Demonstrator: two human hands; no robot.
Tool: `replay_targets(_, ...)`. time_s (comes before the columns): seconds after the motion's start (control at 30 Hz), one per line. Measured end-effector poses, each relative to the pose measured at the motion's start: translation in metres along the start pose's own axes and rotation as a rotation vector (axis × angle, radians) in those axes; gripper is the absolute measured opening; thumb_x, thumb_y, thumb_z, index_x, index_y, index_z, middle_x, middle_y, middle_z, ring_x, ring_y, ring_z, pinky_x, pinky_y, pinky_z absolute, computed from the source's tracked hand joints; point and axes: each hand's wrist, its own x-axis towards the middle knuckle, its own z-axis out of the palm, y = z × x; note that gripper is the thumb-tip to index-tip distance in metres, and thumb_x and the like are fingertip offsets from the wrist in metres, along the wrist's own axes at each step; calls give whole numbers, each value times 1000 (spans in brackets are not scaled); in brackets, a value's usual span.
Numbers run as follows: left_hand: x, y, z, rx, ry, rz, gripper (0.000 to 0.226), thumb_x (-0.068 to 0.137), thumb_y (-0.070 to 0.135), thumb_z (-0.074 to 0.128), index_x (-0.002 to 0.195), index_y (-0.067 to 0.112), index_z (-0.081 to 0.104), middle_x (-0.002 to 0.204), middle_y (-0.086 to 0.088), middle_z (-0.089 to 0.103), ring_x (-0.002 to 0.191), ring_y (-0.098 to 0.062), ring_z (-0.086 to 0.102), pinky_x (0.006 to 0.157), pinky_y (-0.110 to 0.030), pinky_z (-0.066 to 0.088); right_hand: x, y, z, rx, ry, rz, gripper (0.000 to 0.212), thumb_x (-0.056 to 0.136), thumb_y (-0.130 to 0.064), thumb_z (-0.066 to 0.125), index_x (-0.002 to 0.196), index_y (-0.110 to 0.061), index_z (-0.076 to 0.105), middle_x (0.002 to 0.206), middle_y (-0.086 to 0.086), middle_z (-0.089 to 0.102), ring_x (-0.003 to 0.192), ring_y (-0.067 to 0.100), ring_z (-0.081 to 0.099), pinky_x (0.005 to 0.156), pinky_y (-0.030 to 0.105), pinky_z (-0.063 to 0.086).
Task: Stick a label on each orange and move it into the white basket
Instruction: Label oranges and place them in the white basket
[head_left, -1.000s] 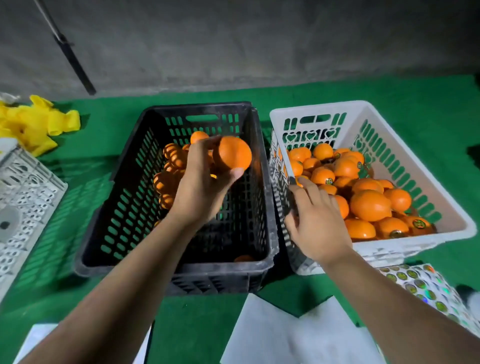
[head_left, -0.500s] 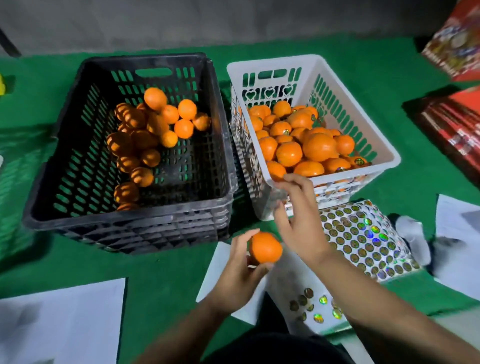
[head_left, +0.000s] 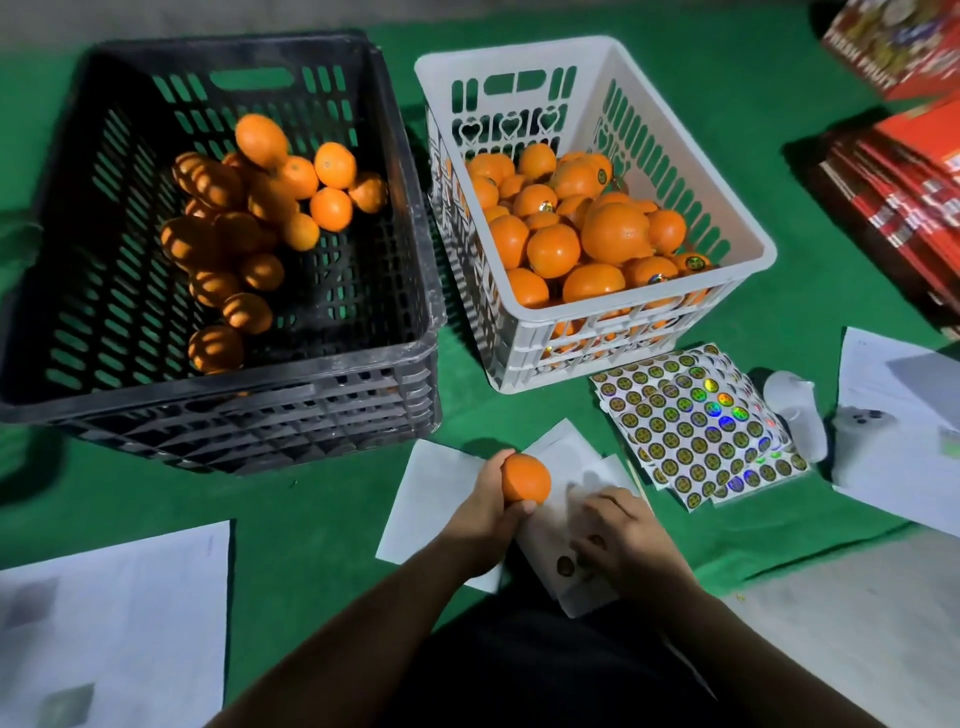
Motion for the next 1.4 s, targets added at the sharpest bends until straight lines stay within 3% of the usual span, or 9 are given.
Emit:
replay_targets(0.13, 1, 0, 1, 17, 10, -23, 83, 92, 45, 58, 161, 30, 14, 150, -5, 41, 130, -27, 49, 114, -47, 41, -12, 6, -8, -5, -57, -36, 57, 83, -51, 80, 130, -20, 68, 142, 7, 59, 125, 28, 58, 106, 36, 48)
replay_targets(0.3, 2, 2, 2, 42, 8, -54, 79, 98, 36, 60, 161, 33, 12, 155, -5, 37, 133, -30, 47, 114, -50, 40, -15, 3, -7, -176, -34, -254, 34, 66, -27, 98, 93, -17, 80, 123, 20, 70, 103, 43, 71, 78, 49, 63)
replay_targets(0.5, 2, 6, 2, 51, 6, -45, 78, 101, 29, 61, 162, 30, 13, 159, -7, 32, 136, -31, 44, 116, -51, 38, -14, -14, -15, 39, 141, -89, 16, 82, -8, 85, 94, -13, 76, 100, 3, 70, 88, 26, 69, 75, 33, 57)
replay_targets(0.63, -3, 15, 1, 83, 11, 8, 77, 96, 38, 62, 160, 32, 19, 158, -5, 34, 133, -28, 47, 113, -51, 42, 8, -42, -37, 477, 176, 163, 11, 90, -16, 79, 91, -25, 74, 88, -15, 71, 86, 4, 67, 76, 14, 47)
replay_targets(0.83, -17, 27, 0, 38, 39, 190, 80, 84, 71, 59, 153, 44, 29, 149, 12, 40, 131, -13, 52, 108, -48, 47, 43, -79, -70, 644, 11, 192, 9, 92, -8, 76, 91, -16, 72, 86, -1, 74, 82, 19, 68, 82, 38, 56)
replay_targets(1.0, -30, 35, -8, 28, 72, 268, 63, 93, 57, 67, 147, 54, 34, 145, 19, 44, 129, -10, 56, 105, -48, 50, 54, -80, -94, 377, -186, 241, 39, 92, -38, 77, 113, -22, 49, 76, 1, 57, 65, 16, 54, 64, 32, 41)
replay_targets(1.13, -38, 47, -12, -46, 73, 303, 65, 96, 49, 71, 150, 51, 34, 147, 12, 51, 127, -17, 62, 105, -50, 52, 48, -92, -101, 855, -309, 410, 47, 86, -46, 78, 127, -37, 56, 121, 4, 64, 101, 20, 69, 84, 30, 57)
replay_targets(1.23, -40, 59, -12, -55, 73, 327, 68, 96, 47, 72, 152, 50, 33, 149, 15, 50, 124, -15, 65, 101, -45, 56, 42, -106, -89, 1240, -210, 443, 62, 75, -55, 86, 126, -25, 67, 123, 9, 72, 112, 26, 72, 94, 42, 60)
replay_targets(1.4, -43, 65, -15, -38, 84, 416, 64, 99, 37, 69, 152, 48, 34, 147, 16, 48, 115, -9, 62, 91, -24, 53, 39, -116, -89, 1109, -25, 356, 49, 83, -54, 77, 117, -20, 70, 106, 7, 78, 101, 22, 75, 87, 36, 61)
